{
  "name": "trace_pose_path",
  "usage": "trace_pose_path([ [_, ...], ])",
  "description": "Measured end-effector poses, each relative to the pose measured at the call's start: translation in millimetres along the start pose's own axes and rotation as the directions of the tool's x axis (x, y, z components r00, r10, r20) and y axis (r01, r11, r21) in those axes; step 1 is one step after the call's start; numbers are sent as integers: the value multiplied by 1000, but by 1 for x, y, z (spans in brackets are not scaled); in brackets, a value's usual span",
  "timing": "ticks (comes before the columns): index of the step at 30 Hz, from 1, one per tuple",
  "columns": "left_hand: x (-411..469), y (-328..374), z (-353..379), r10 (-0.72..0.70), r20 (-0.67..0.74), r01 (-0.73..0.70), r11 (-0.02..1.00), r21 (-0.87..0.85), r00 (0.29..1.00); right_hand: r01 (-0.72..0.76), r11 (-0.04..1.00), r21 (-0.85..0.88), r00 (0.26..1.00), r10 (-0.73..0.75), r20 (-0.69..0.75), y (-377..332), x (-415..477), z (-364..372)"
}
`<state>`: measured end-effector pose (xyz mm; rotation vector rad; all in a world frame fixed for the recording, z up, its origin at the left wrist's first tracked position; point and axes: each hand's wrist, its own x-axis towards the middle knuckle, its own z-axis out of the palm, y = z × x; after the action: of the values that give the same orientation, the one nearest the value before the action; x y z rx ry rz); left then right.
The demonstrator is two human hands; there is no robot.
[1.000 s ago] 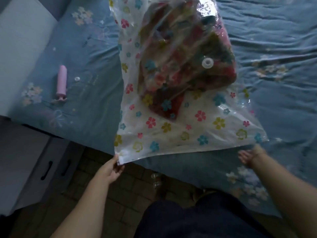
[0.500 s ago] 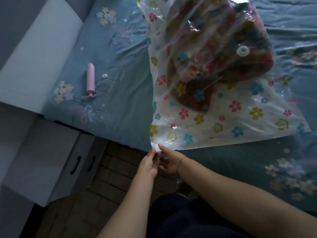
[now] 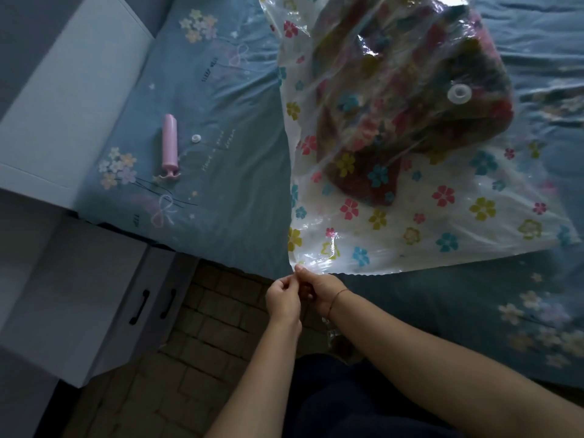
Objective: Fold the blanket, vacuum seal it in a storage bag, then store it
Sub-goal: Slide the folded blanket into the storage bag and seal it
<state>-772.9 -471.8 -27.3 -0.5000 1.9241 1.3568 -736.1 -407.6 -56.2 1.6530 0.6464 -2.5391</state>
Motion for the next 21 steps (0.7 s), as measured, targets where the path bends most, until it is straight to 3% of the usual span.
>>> trace_pose_path([
  [7,2,14,-11,76,37,-77,997,22,996,63,998,11,998,-63,-28,0,6,2],
  [16,23,27,-36,66,43,-69,995,65,997,63,971,231,990,-33,-134,-29,0,-36],
  [21,11,28,-10,-143,19,143,962,-232,990,45,977,211,993,-20,-115,-35,0,-43],
])
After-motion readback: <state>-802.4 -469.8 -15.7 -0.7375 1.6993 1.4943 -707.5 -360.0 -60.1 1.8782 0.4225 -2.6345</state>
